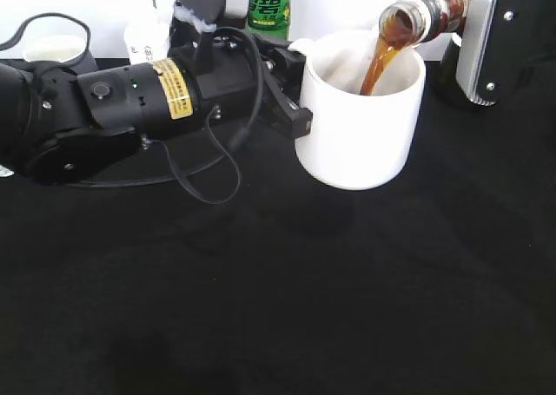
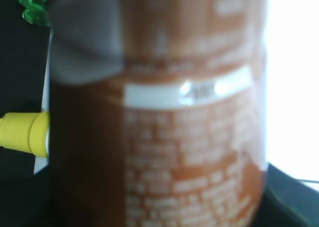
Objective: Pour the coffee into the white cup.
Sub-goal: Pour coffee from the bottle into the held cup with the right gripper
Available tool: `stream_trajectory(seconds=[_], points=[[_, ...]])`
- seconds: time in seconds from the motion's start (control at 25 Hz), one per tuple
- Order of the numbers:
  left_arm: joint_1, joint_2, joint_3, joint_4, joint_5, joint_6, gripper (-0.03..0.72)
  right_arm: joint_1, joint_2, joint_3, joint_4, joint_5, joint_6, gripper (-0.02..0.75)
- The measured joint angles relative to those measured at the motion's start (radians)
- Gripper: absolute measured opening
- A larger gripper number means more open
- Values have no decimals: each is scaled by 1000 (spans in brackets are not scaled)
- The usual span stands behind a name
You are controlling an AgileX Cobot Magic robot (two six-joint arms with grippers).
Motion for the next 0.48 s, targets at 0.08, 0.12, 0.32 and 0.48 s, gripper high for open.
stream_trajectory(seconds=[0.08,0.12,0.32,0.48], points=[[0,0,0,11,0,-4,64,0,0,0,0,0,-12,517],[0,0,0,22,1,-6,64,0,0,0,0,0,-15,517],[0,0,0,46,2,-20,64,0,0,0,2,-1,-29,517],[0,0,0,49,2,-20,64,0,0,0,4,-1,-48,517]])
